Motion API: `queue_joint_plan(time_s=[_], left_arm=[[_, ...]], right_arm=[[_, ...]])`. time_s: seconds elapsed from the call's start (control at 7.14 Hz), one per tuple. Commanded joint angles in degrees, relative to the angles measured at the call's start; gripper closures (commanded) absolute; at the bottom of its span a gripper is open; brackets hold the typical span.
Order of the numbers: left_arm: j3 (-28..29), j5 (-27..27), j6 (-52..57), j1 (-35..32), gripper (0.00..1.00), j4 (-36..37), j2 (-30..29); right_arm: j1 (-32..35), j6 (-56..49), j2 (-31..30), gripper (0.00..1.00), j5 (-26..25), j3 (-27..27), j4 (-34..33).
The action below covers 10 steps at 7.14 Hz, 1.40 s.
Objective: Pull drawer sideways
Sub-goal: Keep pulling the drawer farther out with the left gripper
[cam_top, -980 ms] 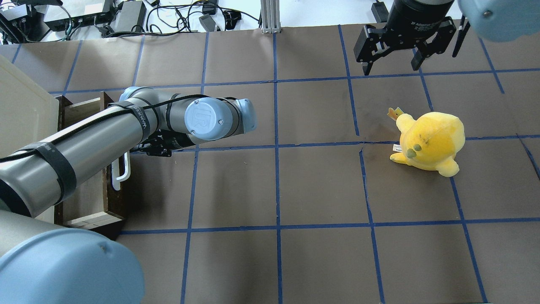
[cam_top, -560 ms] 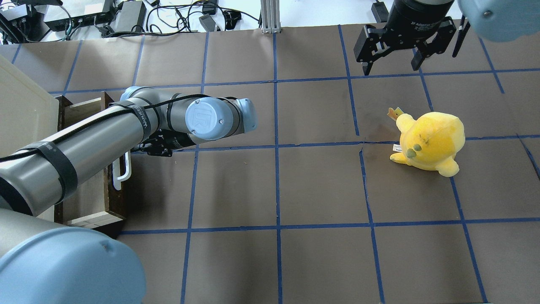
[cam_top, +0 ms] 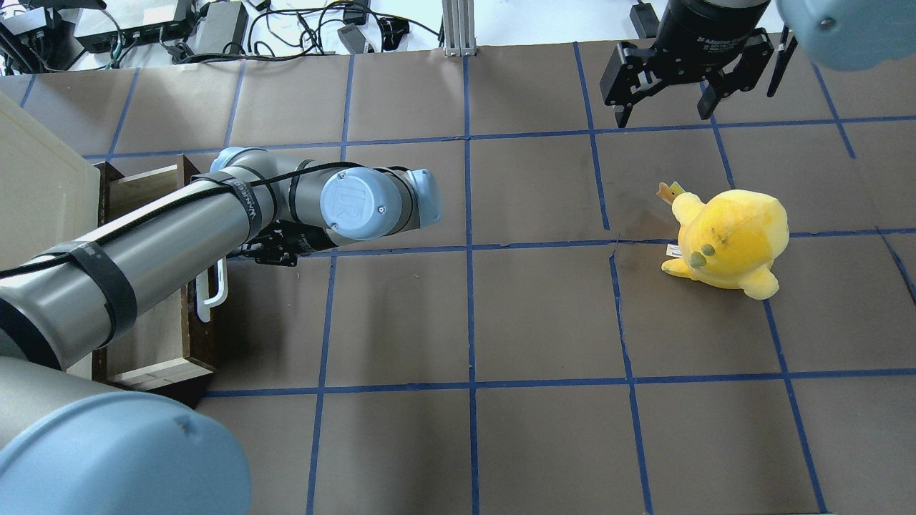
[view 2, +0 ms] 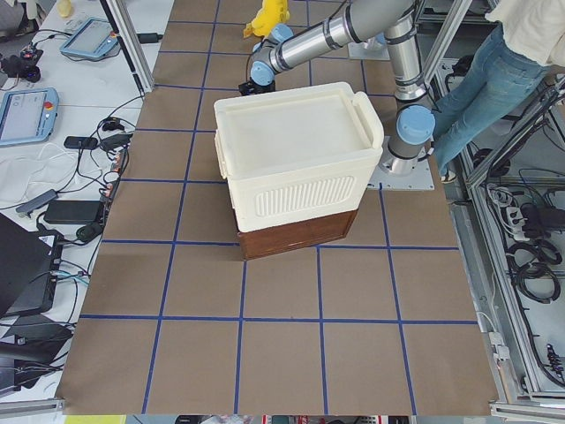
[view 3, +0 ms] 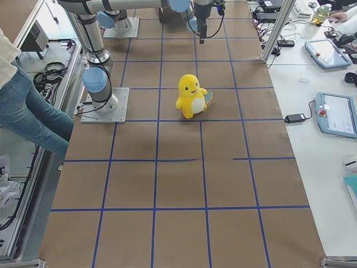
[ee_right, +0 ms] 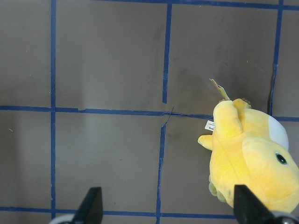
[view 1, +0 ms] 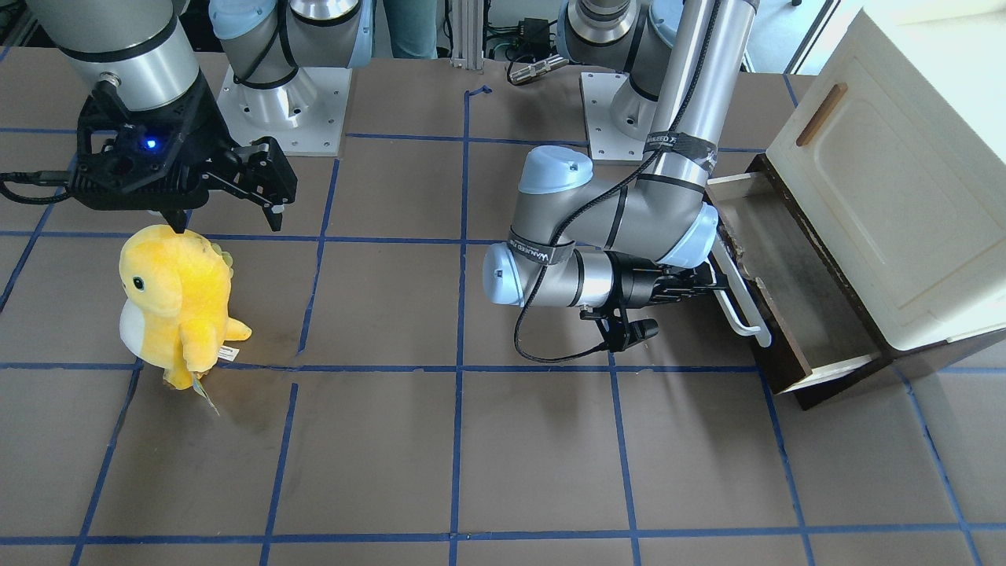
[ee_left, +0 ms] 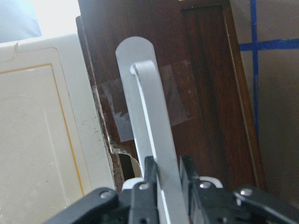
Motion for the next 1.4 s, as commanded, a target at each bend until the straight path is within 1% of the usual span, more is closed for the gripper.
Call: queue_joint_plan(time_s=[0.0,0.28,0.42,0.56,0.84,0.98,1.12,1.26], left_arm=[[0.0,0.1,0.0,-0.8,0.89,0.0,0.1],[0.1,0.2,0.1,-1.4,0.89,0.0,0.1],[0.1,0.4,0.2,-1.4,0.86,0.1,0.1],[0.1,0.4,0.2,-1.4,0.01,0.2,0.3],[0.1,0.0,-0.3,-1.4,0.0,0.4,1.0],[0.2,-2.1,-0.3,-1.4,0.0,2.9,2.2],[0.9,-6.9,3.1,-1.4,0.0,7.4,3.6],[2.3,-13.8,12.0,-1.5,0.0,14.3,5.4]], right_arm=[[0.0,0.0,0.0,0.0,-0.1,0.0,0.0],[0.0,0.0,0.0,0.0,0.0,0.0,0.0],[0.0,0.0,0.0,0.0,0.0,0.0,0.0],[0.0,0.0,0.0,0.0,0.0,0.0,0.0],[0.0,0.0,0.0,0.0,0.0,0.0,0.0],[0.0,0.0,0.0,0.0,0.0,0.0,0.0],[0.0,0.0,0.0,0.0,0.0,0.0,0.0],[0.0,0.0,0.0,0.0,0.0,0.0,0.0]])
